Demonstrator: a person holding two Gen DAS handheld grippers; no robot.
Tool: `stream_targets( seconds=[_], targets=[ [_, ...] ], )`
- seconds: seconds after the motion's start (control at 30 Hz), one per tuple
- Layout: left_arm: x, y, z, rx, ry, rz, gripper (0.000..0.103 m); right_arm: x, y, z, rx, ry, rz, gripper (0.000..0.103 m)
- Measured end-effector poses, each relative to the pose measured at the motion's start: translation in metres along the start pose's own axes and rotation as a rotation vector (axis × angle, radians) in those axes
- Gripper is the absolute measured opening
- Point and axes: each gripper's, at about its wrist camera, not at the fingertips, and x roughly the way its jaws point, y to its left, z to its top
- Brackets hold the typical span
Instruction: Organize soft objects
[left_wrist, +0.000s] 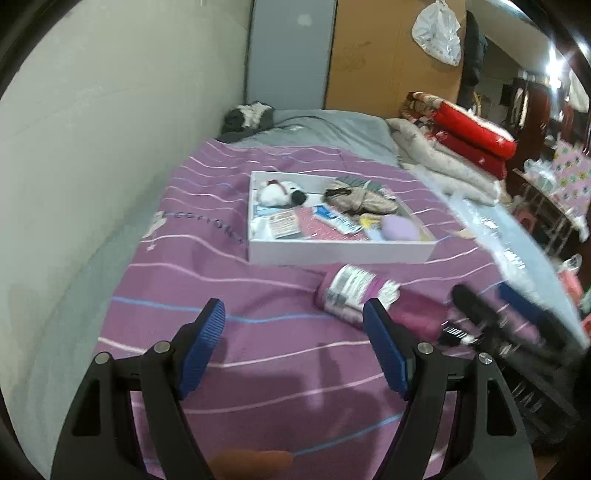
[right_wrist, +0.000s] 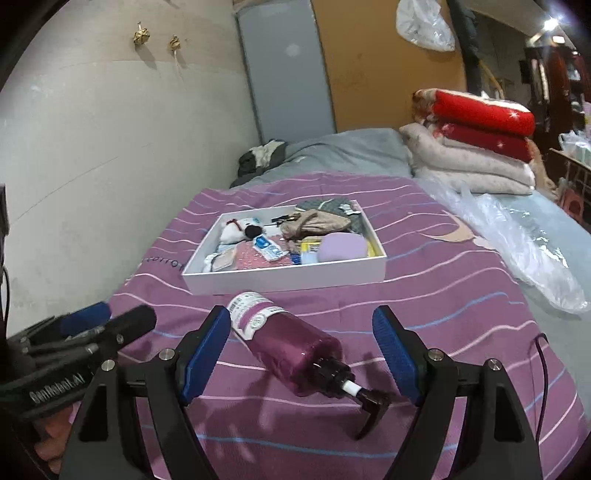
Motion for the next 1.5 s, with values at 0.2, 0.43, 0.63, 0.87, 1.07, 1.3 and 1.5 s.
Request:
stream_targets(
  seconds=[0.2, 0.43, 0.63, 0.87, 1.07, 1.3, 1.5],
  targets=[
    [0.000, -0.007, -0.013, 0.048, -0.018, 0.029, 0.077, -0.009, 0.006, -0.011, -0.027, -0.063, -0.053, 0.080],
    [0.005, -0.011, -0.017, 0.079, -0.004, 0.061, 0.077, -0.005, 0.008, -0.013, -0.029, -0.028, -0.085, 0.085],
    [0.004, -0.008, -0.019, 0.082, 0.009, 0.050, 0.077, 0.000, 0.005, -0.014, -0.016, 0.023, -0.107, 0.086],
    [0.004, -0.005, -0.018, 0.072, 0.014, 0.050, 0.076, -0.007, 0.015, -0.012, -0.056, 0.004, -0.139, 0.086],
    [0.005, -0.006, -0.018, 0.078, 0.023, 0.042, 0.076, -0.007, 0.017, -0.012, -0.067, -0.001, -0.144, 0.086],
    [0.004, -0.013, -0.021, 0.107, 0.009, 0.048, 0.076, -0.010, 0.021, -0.013, -0.085, -0.014, -0.148, 0.089],
    [0.006, -0.014, -0.025, 0.116, 0.009, 0.053, 0.076, -0.008, 0.021, -0.016, -0.081, -0.002, -0.149, 0.098]
  ],
)
